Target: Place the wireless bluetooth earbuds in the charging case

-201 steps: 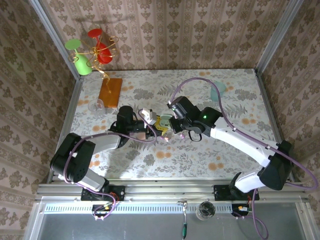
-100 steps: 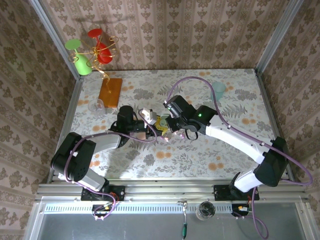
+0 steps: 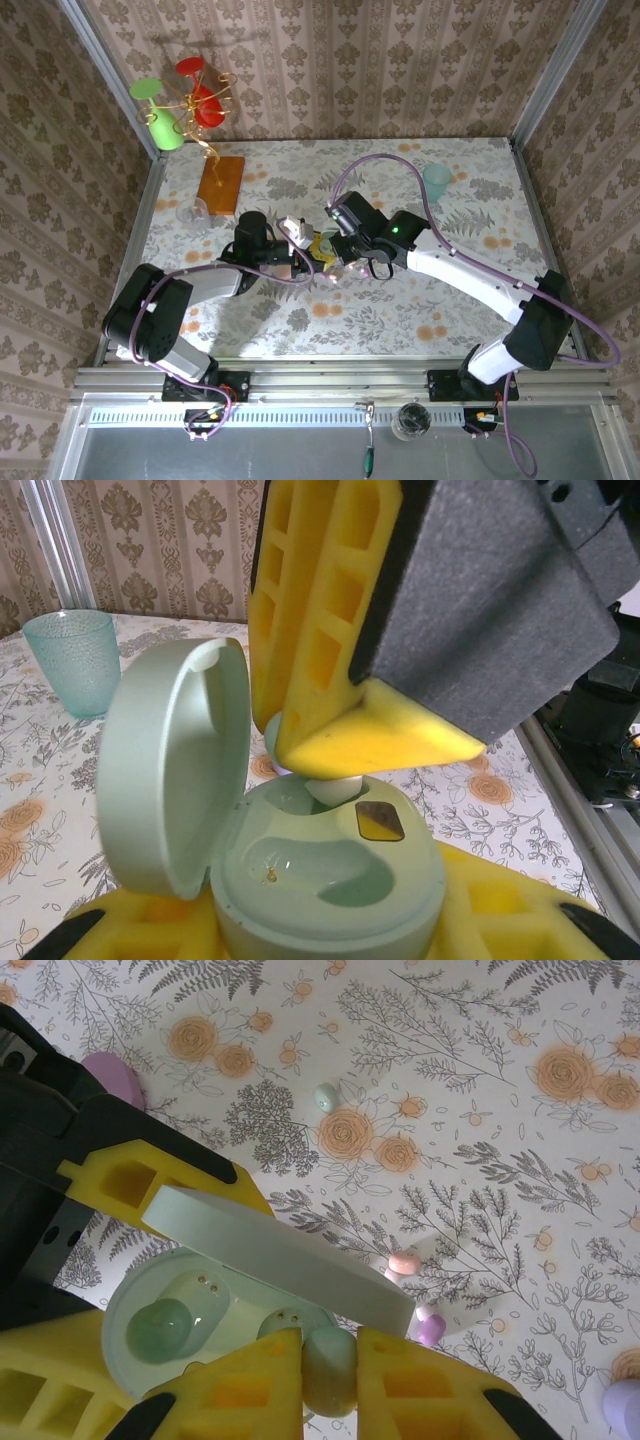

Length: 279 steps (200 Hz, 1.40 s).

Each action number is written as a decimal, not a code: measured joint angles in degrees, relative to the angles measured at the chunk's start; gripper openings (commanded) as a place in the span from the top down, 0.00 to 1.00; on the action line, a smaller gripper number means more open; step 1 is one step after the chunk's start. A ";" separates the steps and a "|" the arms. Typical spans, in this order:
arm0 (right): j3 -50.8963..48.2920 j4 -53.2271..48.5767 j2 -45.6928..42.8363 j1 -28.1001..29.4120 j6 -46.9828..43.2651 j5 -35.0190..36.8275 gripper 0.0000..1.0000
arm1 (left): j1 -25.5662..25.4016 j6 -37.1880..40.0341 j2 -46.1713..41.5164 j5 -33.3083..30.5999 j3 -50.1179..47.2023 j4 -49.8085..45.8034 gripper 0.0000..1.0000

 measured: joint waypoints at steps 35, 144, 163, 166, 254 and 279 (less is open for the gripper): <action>0.00 0.15 0.00 0.00 0.20 -0.24 0.73 | 0.02 -0.39 0.02 0.09 0.02 0.92 0.69; -0.17 0.48 -1.53 0.02 1.70 -1.51 0.68 | 0.02 -0.85 1.01 0.85 0.04 3.50 0.69; -0.17 0.83 -1.81 0.07 1.84 -1.75 0.68 | 0.02 -1.05 1.42 1.01 0.07 4.22 0.69; -0.17 0.85 -1.84 0.09 1.86 -1.77 0.68 | 0.02 -1.07 1.44 1.03 0.07 4.28 0.69; -8.24 8.37 -11.61 -1.49 5.88 -1.92 0.43 | 3.63 -3.10 1.27 1.31 -0.90 8.48 0.70; -14.10 13.90 -15.72 -6.51 10.58 -4.24 0.42 | 7.58 -3.65 -0.81 0.98 -3.28 8.48 0.70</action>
